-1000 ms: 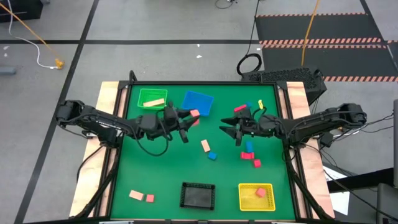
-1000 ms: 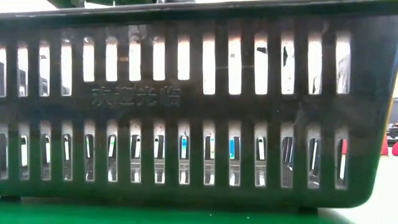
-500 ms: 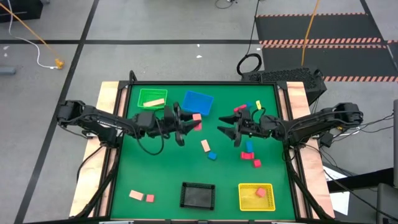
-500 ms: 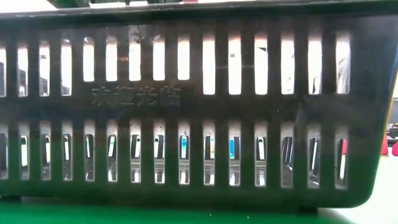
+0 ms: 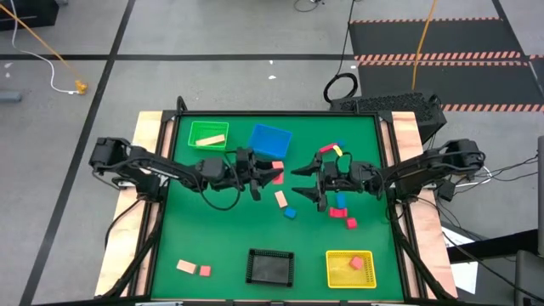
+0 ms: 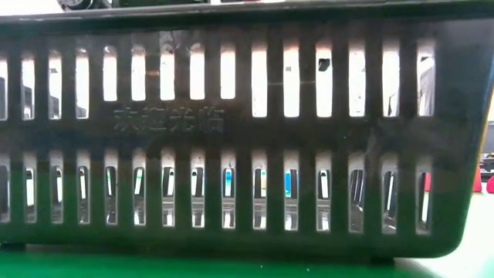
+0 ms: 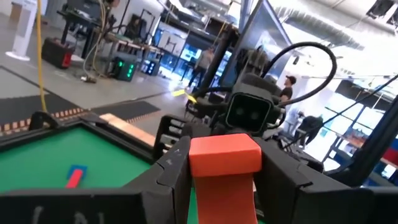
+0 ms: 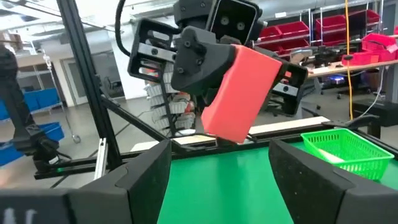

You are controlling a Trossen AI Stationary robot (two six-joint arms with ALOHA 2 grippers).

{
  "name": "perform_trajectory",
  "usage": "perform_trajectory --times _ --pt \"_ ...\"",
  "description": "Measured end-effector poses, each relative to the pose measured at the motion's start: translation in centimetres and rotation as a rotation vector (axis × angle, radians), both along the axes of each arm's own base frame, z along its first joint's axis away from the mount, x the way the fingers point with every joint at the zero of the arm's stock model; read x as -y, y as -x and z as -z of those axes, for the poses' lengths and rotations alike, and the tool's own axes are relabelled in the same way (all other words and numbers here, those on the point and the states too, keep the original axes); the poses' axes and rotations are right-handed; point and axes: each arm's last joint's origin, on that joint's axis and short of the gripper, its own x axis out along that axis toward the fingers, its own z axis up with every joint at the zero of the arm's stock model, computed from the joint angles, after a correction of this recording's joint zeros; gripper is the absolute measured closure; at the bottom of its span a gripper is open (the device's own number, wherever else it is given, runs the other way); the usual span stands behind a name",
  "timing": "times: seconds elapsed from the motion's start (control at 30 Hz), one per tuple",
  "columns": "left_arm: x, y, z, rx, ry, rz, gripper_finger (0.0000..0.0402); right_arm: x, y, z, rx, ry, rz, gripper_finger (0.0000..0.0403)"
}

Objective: Sort & place blocks by color
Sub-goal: Put the top pink wooden block into the yellow basket

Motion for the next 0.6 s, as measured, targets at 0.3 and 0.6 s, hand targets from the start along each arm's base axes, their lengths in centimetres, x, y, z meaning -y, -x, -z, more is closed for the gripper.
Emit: perform_trajectory --times 0.3,0.6 --pt "0.5 -1.1 0.9 -0.028 -0.010 0.049 0.0268 -0.1 -1.9 0.1 -0.005 0.041 0.005 0.0140" --pt "1.2 -1.1 0.8 -0.034 -0.064 0.079 0.0268 -0.1 -3.1 0.1 -0.008 0.031 0.010 0.0140"
